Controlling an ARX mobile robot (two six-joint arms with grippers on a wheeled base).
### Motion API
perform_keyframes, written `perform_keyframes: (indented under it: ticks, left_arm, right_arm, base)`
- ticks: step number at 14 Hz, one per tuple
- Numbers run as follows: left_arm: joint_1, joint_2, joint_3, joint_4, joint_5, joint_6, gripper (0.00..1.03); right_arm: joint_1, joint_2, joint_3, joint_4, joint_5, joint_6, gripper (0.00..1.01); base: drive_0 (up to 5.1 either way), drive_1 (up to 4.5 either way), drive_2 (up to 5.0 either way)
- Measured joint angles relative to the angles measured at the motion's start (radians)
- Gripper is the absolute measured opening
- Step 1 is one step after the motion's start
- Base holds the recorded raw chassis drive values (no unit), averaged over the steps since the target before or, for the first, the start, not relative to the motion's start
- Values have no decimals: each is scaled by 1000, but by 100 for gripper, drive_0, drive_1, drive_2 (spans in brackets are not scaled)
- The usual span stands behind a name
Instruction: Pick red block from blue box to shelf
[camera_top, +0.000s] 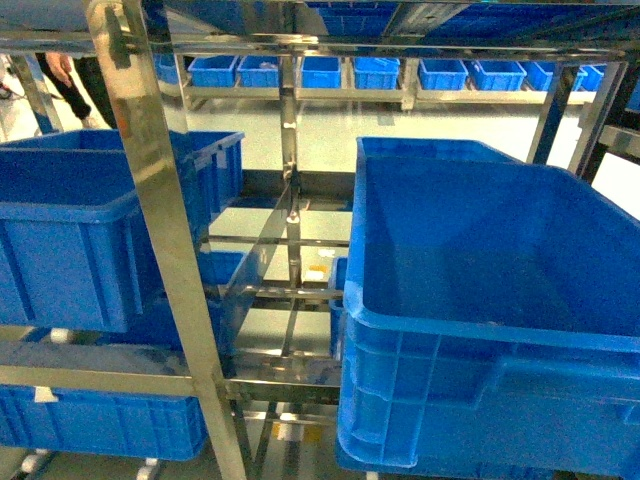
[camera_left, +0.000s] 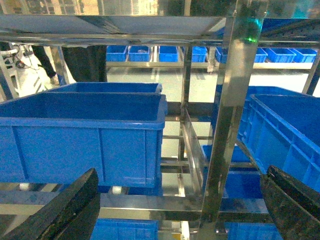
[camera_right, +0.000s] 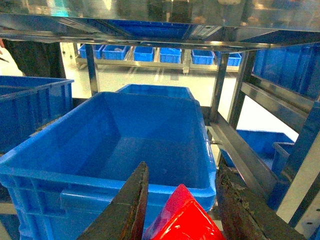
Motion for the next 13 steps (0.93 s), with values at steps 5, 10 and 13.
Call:
perform_keyframes:
  ticks: [5, 10, 13]
  left_arm:
    - [0, 0, 0, 0, 0, 0, 98]
    - [0, 0, 0, 0, 1, 0, 98]
    - [0, 0, 0, 0, 0, 0, 98]
  right_arm:
    - [89, 396, 75, 106, 126, -23, 35]
    - [138, 1388, 425, 699, 96, -16, 35]
    - [184, 1796, 691, 676, 117, -20, 44]
  base:
    - [0, 0, 0]
    - [0, 0, 0]
    - [0, 0, 0]
